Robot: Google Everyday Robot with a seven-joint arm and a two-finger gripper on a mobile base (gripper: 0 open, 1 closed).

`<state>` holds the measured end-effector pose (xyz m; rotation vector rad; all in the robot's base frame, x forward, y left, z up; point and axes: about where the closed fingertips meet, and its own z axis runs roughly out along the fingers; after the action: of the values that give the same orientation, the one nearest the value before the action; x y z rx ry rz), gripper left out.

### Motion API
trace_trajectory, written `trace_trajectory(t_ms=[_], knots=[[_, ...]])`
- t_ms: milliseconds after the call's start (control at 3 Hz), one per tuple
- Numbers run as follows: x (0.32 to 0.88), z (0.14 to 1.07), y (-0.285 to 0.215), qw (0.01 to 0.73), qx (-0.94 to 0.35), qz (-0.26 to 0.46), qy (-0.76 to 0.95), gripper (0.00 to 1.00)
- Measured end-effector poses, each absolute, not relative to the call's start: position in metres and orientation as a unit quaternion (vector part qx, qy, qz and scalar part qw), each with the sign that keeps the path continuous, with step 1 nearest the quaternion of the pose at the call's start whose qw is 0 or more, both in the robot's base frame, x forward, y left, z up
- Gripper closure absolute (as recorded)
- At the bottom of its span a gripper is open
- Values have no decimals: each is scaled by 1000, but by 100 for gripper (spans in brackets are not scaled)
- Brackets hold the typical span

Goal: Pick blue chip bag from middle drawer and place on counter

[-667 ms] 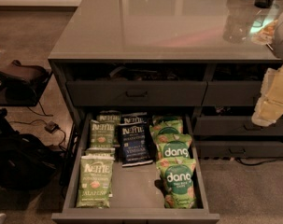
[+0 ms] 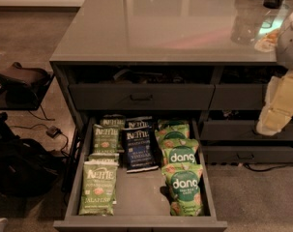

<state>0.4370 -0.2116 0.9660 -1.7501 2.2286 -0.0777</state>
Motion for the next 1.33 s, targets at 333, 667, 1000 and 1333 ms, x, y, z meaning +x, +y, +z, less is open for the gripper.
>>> trace_trajectory(t_ms=[333,667,1000,1333], knots=[[431,910,-189,141,-635,29,759,0],[420,831,-158,127,-656,82,740,0],[418,760,-138,131,-655,101,738,0],[428,695,-122,142,-648,102,741,0]])
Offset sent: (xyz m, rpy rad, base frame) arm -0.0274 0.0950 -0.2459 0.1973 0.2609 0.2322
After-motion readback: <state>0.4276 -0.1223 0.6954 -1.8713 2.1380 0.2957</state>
